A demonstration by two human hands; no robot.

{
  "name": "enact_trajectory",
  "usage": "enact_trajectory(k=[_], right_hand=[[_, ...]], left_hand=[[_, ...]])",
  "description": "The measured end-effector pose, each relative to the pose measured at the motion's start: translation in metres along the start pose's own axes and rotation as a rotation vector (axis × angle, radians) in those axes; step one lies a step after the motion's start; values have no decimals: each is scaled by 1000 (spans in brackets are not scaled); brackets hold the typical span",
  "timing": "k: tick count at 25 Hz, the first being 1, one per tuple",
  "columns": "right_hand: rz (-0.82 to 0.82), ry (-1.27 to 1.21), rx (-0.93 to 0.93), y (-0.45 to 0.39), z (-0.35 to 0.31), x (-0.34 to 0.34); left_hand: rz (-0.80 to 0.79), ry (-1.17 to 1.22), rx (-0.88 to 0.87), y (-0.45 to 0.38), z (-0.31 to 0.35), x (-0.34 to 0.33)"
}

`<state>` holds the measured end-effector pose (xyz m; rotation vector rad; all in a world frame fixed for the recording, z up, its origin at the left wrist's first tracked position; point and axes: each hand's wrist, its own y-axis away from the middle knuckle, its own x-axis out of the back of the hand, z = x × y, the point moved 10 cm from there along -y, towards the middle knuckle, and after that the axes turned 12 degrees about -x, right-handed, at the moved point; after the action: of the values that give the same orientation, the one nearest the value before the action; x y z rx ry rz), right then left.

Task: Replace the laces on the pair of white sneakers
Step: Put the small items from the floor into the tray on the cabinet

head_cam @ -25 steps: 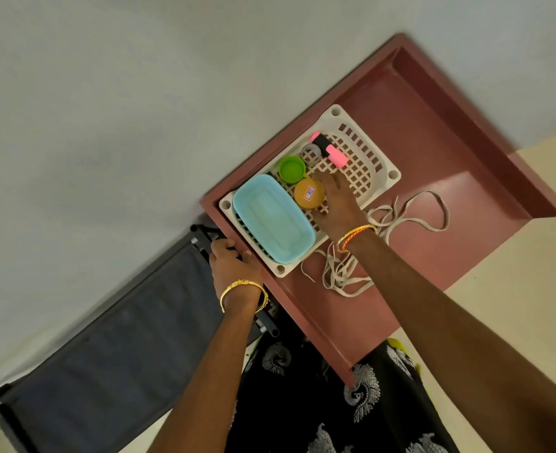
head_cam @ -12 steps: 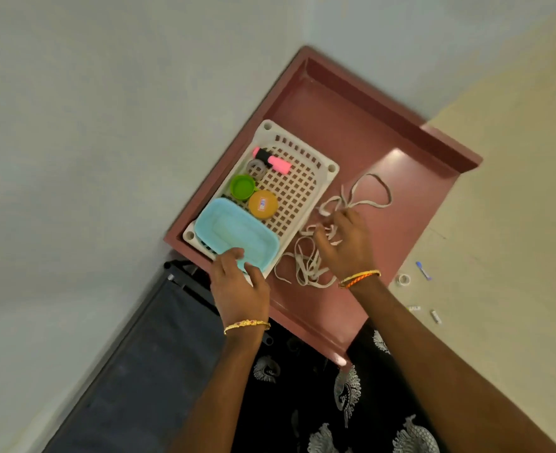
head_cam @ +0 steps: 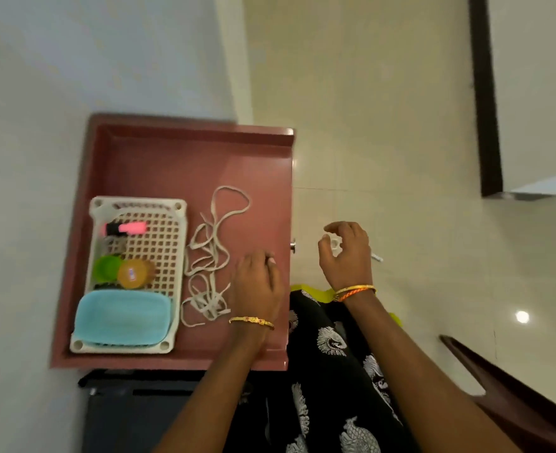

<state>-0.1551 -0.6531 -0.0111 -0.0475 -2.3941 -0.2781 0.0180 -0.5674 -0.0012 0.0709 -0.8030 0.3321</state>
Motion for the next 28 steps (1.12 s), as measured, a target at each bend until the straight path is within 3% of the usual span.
enact_trajectory(k=[7,11,12,15,19,22,25,28], right_hand=[[210,-12,-569,-37,189,84],[37,-108,-1027,-48,291,59],[-36,-119,-1072,-54,310,44],[-132,-67,-1075,-82,361,0],[-113,-112,-1091,-97,425,-59],[-140,-103,-1111,-98,480,-108],[-205,-70,-1136,-94,518,-150],[-173,30,-1198,-88,543,-163]], left_hand=[[-329,-11,-279,-17,64,-142],[-552,-163,-339,-20,57,-230],[-589,-194,-352,-23,51,-250],[-682,-281,-350,-35,15,-324],[-650,-282,-220,-51,-52,-392],[-823,-330,-193,-34,-104,-452],[-948,-414,-221,-22,-136,-496],[-955,-464,-283,-20,-152,-527]])
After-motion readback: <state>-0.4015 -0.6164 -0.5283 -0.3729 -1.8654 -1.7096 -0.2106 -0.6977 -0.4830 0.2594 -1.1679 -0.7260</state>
